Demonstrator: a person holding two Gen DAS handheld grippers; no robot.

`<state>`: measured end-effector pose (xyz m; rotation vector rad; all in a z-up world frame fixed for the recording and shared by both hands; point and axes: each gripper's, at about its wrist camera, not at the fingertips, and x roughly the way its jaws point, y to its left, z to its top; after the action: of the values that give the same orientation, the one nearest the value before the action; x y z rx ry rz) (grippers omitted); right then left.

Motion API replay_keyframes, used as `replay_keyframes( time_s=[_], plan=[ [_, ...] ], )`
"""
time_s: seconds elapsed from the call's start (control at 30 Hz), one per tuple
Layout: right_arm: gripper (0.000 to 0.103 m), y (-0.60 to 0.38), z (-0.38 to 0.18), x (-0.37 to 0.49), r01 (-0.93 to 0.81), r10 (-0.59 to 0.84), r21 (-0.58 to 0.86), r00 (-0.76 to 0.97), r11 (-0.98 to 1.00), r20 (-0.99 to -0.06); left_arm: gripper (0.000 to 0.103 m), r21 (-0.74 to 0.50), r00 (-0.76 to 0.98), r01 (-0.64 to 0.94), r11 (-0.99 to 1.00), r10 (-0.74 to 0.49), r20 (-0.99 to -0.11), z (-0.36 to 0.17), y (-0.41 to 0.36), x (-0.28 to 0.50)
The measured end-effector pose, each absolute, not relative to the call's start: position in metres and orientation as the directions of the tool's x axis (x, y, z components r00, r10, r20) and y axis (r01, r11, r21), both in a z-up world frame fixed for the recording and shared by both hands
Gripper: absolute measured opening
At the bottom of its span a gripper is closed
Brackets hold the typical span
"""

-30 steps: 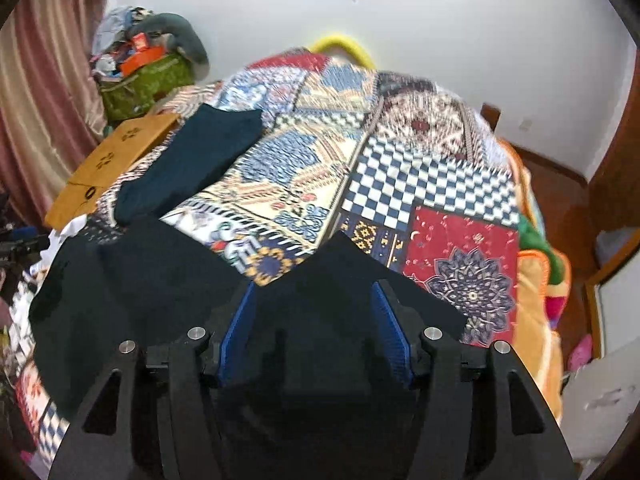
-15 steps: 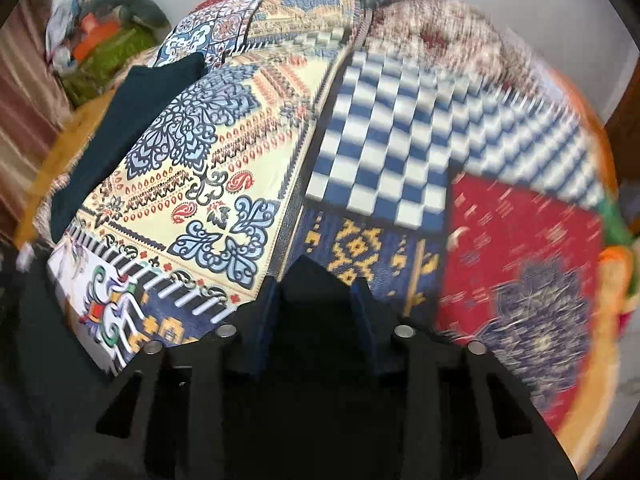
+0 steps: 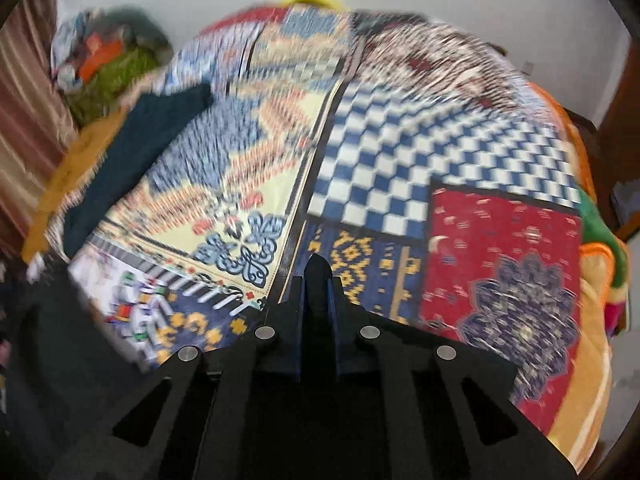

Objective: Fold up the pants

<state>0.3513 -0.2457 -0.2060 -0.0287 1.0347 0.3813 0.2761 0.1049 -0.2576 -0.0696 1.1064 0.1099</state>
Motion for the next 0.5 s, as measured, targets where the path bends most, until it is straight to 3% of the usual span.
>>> replay_keyframes(
  time_s=[0.33, 0.5],
  plan=[
    [0.009, -0.326, -0.085, 0.281, -0.287, 0.357, 0.217, 0.655, 0.933, -0.666, 0.089, 0.005, 0.499, -0.009, 1.0, 0.009, -0.867, -0.223, 0.047, 0.259],
    [0.009, -0.345, -0.064, 0.245, -0.311, 0.314, 0.117, 0.717, 0.943, -0.622, 0.089, 0.02, 0.481, 0.07, 0.997, -0.017, -0.876, -0.223, 0.008, 0.262]
  ],
)
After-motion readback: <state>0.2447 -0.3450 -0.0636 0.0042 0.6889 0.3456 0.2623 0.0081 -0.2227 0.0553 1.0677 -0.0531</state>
